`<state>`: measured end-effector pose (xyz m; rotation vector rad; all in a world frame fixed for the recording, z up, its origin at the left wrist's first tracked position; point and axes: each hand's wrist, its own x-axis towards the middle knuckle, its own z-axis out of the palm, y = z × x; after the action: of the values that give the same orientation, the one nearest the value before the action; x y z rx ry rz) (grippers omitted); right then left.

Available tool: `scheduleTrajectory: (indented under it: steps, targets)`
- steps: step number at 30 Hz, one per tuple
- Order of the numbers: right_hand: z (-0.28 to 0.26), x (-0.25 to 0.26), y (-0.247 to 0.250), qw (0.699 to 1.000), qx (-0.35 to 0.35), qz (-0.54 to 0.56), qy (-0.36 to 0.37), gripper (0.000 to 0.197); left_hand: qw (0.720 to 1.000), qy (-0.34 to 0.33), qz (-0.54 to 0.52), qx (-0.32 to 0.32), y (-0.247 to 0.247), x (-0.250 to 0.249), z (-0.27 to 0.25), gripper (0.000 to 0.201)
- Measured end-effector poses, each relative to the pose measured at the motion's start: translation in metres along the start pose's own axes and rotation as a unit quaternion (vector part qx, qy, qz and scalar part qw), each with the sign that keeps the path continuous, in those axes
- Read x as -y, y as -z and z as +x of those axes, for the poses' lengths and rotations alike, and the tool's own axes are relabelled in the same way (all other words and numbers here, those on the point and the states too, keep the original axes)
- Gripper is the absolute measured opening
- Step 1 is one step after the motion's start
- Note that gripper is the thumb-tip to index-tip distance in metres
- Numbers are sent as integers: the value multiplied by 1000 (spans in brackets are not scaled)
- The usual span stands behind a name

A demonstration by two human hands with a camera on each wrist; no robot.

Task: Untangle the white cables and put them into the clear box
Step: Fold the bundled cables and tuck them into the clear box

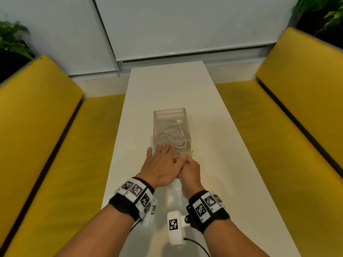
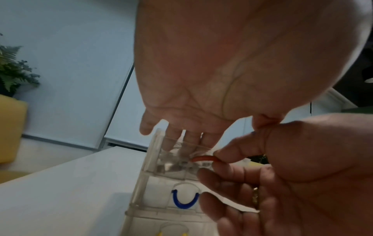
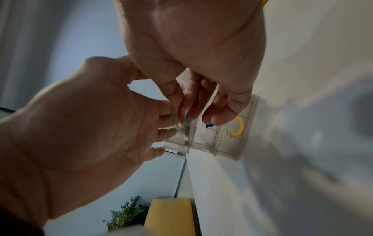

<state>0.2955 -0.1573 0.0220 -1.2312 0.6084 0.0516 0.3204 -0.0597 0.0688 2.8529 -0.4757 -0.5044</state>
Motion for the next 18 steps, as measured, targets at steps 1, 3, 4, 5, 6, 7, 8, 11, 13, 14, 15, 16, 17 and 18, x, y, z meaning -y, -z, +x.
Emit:
scheduleTrajectory:
  steps: [1, 3, 4, 5, 6, 7, 8, 11, 13, 14, 15, 16, 17, 18]
  targets:
    - [-1, 1, 1, 1000, 2, 3, 2, 19, 1000, 12, 0, -2, 0, -3, 0, 76]
    - [-1, 3, 3, 1000, 5, 3, 10, 19, 999, 18, 4, -37, -2, -8, -3, 71]
    - [-1, 3, 5, 1000, 8, 4, 12, 18, 998, 13, 12, -67, -4, -10, -5, 67]
    - [0, 3, 5, 1000, 8, 7, 10, 18, 995, 4, 21, -97, -5, -13, -6, 63]
    - [0, 2, 6, 1000, 9, 12, 6, 21, 992, -7, 25, -120, -5, -15, -7, 59]
    - [1, 2, 6, 1000, 8, 24, -4, 24, 991, -22, 21, -133, -6, -18, -6, 57]
    - [1, 2, 6, 999, 10, 49, -18, 24, 990, -37, 13, -132, -5, -21, -4, 56]
    - [3, 1, 7, 992, 25, 112, -50, 33, 995, -55, -6, -78, -6, -30, 3, 59]
    - [5, 1, 8, 992, 36, 112, -52, 39, 998, -38, -20, -40, -4, -32, 10, 70]
    - [7, 1, 8, 993, 37, 105, -50, 39, 999, -24, -25, -24, -3, -33, 13, 74]
    - [8, 1, 8, 994, 34, 96, -48, 39, 999, -15, -28, -12, -3, -32, 15, 77]
    - [9, 2, 9, 995, 30, 86, -48, 38, 999, -11, -32, -4, -2, -32, 15, 77]
    - [8, 3, 9, 995, 30, 81, -48, 37, 999, -14, -37, -5, -1, -31, 14, 76]
    - [8, 4, 9, 995, 32, 82, -47, 35, 999, -18, -36, -6, 2, -31, 11, 73]
